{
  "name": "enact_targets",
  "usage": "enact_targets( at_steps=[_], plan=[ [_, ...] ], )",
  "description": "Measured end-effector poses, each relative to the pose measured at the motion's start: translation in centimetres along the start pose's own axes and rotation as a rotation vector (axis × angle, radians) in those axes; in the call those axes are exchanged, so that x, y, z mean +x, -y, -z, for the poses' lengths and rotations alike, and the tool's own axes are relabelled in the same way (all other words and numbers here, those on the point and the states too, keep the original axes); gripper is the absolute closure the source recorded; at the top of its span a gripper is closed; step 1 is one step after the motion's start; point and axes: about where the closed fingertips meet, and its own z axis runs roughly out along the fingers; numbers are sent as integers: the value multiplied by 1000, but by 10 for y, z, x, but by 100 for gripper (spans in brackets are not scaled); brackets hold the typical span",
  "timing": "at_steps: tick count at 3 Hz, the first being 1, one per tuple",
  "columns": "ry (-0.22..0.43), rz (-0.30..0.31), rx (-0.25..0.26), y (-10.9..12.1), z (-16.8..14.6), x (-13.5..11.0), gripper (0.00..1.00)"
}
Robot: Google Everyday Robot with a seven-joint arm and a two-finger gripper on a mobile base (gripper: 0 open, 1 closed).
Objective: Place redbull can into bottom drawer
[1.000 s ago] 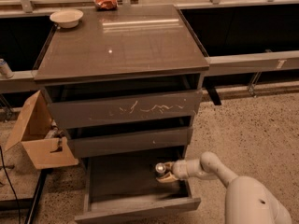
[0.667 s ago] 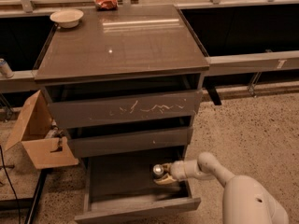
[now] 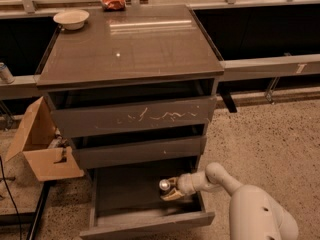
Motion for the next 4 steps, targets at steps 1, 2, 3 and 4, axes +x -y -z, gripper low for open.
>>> enact_targets(
  at_steps=[1, 2, 3, 4],
  plan=[
    [-24, 17, -34, 1, -13, 4, 100],
    [-54, 33, -60, 2, -22, 8, 100],
    [-92, 40, -82, 1, -29, 15, 100],
    [-120, 35, -95, -6, -30, 21, 100]
  ],
)
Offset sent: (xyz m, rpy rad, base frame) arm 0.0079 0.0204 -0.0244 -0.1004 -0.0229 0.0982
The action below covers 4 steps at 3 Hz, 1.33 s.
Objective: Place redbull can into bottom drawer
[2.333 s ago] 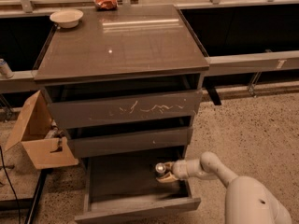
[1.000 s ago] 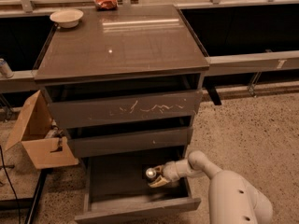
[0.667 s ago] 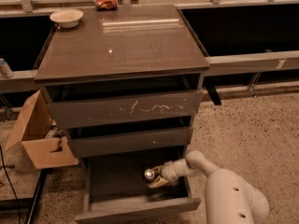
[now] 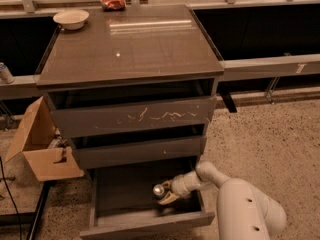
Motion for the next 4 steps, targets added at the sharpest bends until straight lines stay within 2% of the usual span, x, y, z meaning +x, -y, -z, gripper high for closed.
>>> enact_targets(
  at_steps=[1, 2, 3, 4],
  plan=[
    [21, -46, -25, -1, -10, 15, 100],
    [24, -48, -25, 0, -10, 16, 100],
    [44, -32, 1, 5, 18, -12, 100],
    [50, -7, -1, 6, 38, -41, 100]
  ],
)
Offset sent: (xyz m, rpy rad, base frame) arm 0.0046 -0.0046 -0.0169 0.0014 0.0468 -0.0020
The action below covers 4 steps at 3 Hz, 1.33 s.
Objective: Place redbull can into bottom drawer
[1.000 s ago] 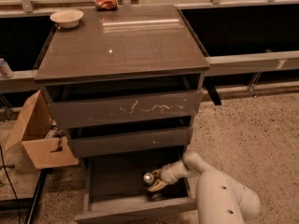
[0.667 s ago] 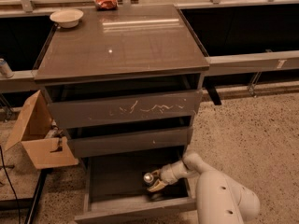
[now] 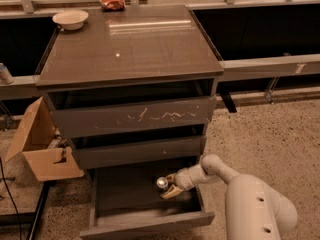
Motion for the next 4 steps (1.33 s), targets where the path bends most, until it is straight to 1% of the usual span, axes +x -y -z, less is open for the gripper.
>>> enact_targets(
  at_steps=[1, 2, 3, 4],
  plan=[
    [7, 2, 4, 0, -5, 4, 100],
    [20, 5, 16, 4, -13, 14, 100],
    [30, 8, 41, 15, -25, 30, 100],
    [20, -11, 49, 26, -47, 55, 100]
  ],
)
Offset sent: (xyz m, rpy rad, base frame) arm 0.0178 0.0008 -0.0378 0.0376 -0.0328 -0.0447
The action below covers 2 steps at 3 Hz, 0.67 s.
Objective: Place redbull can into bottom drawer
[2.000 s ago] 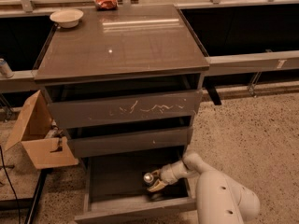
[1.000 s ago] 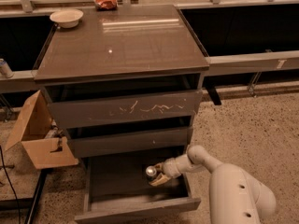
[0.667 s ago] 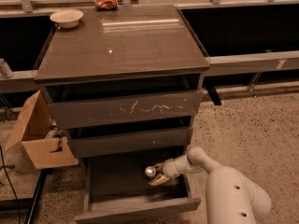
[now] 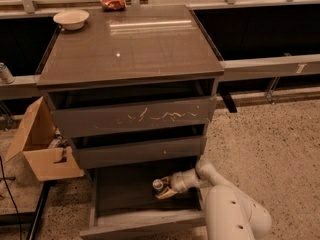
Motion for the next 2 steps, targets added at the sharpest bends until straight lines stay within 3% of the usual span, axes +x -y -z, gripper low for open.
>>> enact_targets(
  at_steps=[1, 2],
  plan=[
    [-4, -12, -5, -1, -3, 4, 100],
    [0, -53, -3, -4, -13, 30, 100]
  ],
)
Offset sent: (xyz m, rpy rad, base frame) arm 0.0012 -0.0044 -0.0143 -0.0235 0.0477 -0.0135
